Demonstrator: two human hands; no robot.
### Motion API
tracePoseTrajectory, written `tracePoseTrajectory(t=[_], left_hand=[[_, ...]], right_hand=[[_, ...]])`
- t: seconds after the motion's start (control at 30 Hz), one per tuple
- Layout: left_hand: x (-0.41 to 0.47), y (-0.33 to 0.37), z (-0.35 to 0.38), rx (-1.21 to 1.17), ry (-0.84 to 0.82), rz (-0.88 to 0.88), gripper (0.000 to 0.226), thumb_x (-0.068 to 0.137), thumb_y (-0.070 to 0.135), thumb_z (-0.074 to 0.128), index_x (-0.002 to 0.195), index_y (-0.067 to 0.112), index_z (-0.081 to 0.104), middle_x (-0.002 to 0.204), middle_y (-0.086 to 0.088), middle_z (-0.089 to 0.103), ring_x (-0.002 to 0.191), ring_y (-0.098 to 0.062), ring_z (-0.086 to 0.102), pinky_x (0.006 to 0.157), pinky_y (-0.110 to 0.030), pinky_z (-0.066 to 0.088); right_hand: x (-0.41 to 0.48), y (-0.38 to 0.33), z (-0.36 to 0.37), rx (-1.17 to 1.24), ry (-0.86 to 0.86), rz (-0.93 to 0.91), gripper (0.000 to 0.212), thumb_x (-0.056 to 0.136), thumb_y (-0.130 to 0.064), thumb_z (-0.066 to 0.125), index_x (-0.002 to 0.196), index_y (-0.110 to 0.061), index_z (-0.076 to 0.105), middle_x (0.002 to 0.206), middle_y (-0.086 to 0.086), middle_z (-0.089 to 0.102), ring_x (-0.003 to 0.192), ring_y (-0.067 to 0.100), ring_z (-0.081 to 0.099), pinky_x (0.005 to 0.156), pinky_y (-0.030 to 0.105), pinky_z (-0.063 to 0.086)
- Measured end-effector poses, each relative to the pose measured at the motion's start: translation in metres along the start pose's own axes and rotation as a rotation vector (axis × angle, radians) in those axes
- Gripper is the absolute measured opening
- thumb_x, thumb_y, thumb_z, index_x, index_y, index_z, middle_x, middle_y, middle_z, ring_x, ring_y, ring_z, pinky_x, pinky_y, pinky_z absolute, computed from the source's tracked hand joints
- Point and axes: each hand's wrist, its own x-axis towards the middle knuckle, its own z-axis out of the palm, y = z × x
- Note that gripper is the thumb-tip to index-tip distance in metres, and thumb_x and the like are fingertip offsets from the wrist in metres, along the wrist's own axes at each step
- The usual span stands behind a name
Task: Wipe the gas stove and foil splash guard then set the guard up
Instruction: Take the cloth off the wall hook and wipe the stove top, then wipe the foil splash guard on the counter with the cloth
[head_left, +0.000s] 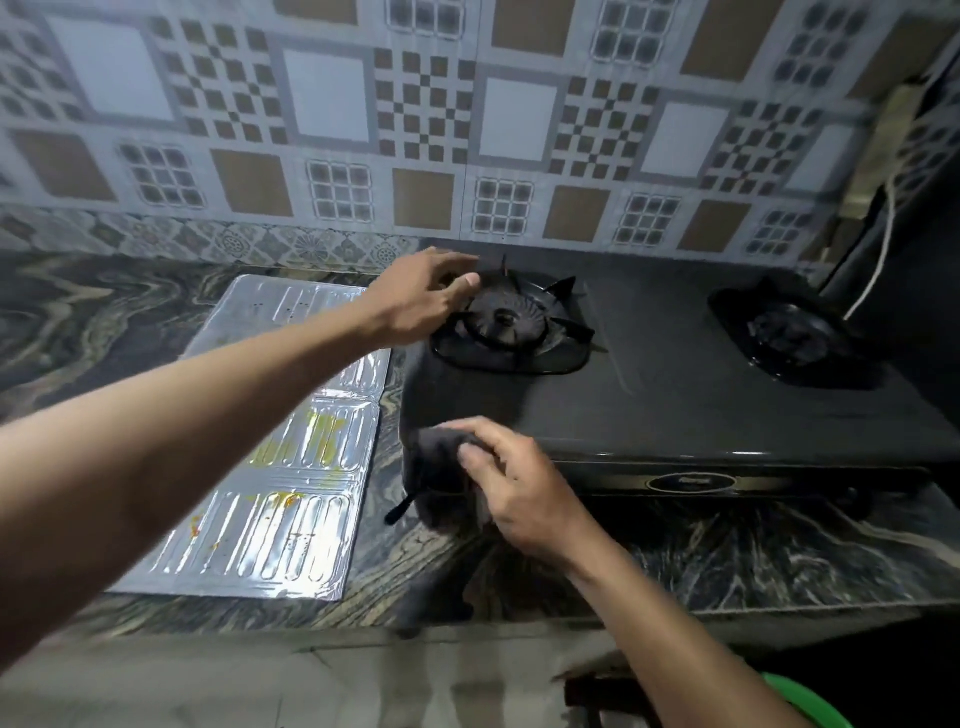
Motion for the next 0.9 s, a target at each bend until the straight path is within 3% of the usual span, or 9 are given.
tracePoseTrajectory(t=[0.1,0.2,0.27,0.4,0.53,0.63,0.7,0.77,0.9], left_hand=[[-0.032,0.017,-0.012,-0.216,0.017,-0.079,0.040,0.102,0.040,0.045,0.128,0.016,0.064,0.125,-0.003,0.069,0.115,-0.015,0.064,0.102,-0.037,0.048],[-0.057,0.044,-0.024,-0.585,-0.040,-0.240,0.049,0.102,0.048,0.039,0.117,0.013,0.069,0.107,0.000,0.075,0.096,-0.011,0.071,0.078,-0.027,0.054],[-0.072,0.062,-0.032,-0.707,-0.122,-0.297,0.056,0.093,0.061,0.045,0.118,0.017,0.069,0.109,0.000,0.076,0.097,-0.014,0.072,0.078,-0.028,0.058],[-0.091,0.089,-0.041,-0.590,-0.031,-0.257,0.025,0.086,0.035,0.073,0.108,0.024,0.072,0.106,-0.001,0.076,0.098,-0.016,0.071,0.083,-0.036,0.051],[-0.095,0.104,-0.054,-0.577,0.180,-0.289,0.012,0.089,0.015,0.071,0.092,0.004,0.071,0.091,-0.017,0.075,0.088,-0.028,0.074,0.079,-0.041,0.058],[-0.099,0.112,-0.063,-0.571,0.253,-0.321,0.008,0.088,0.011,0.071,0.089,0.003,0.069,0.087,-0.018,0.073,0.087,-0.031,0.074,0.076,-0.043,0.062],[-0.103,0.114,-0.069,-0.566,0.274,-0.339,0.007,0.089,0.011,0.070,0.088,0.004,0.068,0.083,-0.014,0.072,0.079,-0.025,0.073,0.070,-0.039,0.061],[-0.109,0.113,-0.075,-0.590,0.272,-0.382,0.006,0.089,0.011,0.070,0.085,0.008,0.067,0.080,-0.010,0.071,0.075,-0.020,0.071,0.067,-0.035,0.060],[-0.123,0.106,-0.091,-0.581,0.241,-0.489,0.008,0.089,0.015,0.068,0.095,0.020,0.065,0.083,-0.006,0.073,0.068,-0.017,0.069,0.067,-0.035,0.058]], right_hand=[[0.019,-0.021,-0.023,0.193,0.115,-0.012,0.027,0.100,-0.011,0.045,0.113,-0.018,0.069,0.111,0.001,0.072,0.109,0.017,0.064,0.097,0.035,0.049],[0.034,-0.040,-0.043,0.360,0.216,0.036,0.043,0.101,-0.009,0.046,0.092,-0.040,0.075,0.095,-0.023,0.073,0.096,-0.008,0.064,0.084,0.011,0.047],[0.044,-0.046,-0.055,0.422,0.240,0.081,0.031,0.101,-0.011,0.048,0.112,-0.026,0.072,0.111,-0.012,0.073,0.107,0.000,0.063,0.096,0.020,0.048],[0.053,-0.057,-0.067,0.555,0.138,0.092,0.023,0.100,-0.013,0.049,0.111,-0.017,0.069,0.104,0.006,0.075,0.099,0.022,0.070,0.087,0.034,0.057],[0.055,-0.066,-0.069,0.682,0.066,0.113,0.021,0.098,-0.019,0.055,0.115,-0.015,0.066,0.110,0.012,0.073,0.108,0.029,0.067,0.093,0.043,0.054],[0.054,-0.068,-0.067,0.560,-0.026,0.095,0.040,0.086,-0.026,0.073,0.122,-0.017,0.060,0.115,0.012,0.070,0.111,0.028,0.065,0.099,0.049,0.049],[0.053,-0.070,-0.065,0.501,-0.086,0.083,0.048,0.080,-0.013,0.078,0.124,-0.016,0.058,0.112,0.010,0.072,0.106,0.026,0.068,0.096,0.050,0.052],[0.057,-0.071,-0.064,0.503,-0.101,0.077,0.047,0.080,-0.001,0.074,0.123,-0.012,0.057,0.110,0.011,0.073,0.103,0.026,0.069,0.095,0.051,0.052],[0.073,-0.083,-0.061,0.422,-0.083,0.019,0.035,0.079,-0.004,0.076,0.110,-0.015,0.063,0.109,0.014,0.070,0.101,0.027,0.069,0.089,0.045,0.056]])
